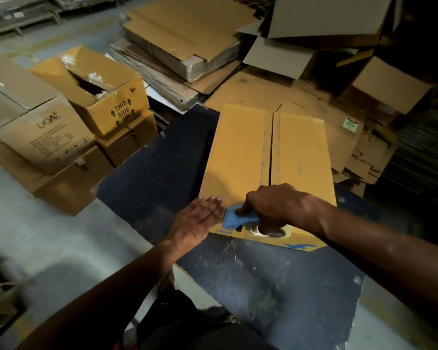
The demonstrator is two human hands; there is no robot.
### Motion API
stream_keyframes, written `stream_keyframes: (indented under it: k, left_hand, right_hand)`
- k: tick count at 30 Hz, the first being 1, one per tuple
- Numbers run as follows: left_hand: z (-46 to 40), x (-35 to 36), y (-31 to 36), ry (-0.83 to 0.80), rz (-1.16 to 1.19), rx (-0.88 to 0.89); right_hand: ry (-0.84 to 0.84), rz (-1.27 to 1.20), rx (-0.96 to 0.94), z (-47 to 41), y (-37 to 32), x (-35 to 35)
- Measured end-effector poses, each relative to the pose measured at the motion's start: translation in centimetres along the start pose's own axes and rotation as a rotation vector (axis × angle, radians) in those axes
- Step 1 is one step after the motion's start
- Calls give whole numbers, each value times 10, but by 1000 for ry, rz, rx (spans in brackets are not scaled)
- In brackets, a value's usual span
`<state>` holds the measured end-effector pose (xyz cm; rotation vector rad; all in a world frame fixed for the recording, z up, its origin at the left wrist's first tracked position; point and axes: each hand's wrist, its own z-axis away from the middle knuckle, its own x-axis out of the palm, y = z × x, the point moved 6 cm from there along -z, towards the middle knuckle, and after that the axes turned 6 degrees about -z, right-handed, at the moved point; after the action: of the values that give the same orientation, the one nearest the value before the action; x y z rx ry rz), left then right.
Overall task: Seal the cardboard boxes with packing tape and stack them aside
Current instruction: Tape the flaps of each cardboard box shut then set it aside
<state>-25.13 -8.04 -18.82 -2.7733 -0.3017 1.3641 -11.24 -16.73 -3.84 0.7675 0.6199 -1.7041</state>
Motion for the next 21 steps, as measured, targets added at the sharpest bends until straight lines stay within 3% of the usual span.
stream_keyframes:
  k: [13, 21]
  left_hand:
    - [5, 8, 0, -87, 1, -32]
    - [5, 5, 1, -68, 5, -17]
  right_hand:
    - [-92, 16, 166, 60, 99, 51]
    - [-28, 30, 117, 70, 107, 60]
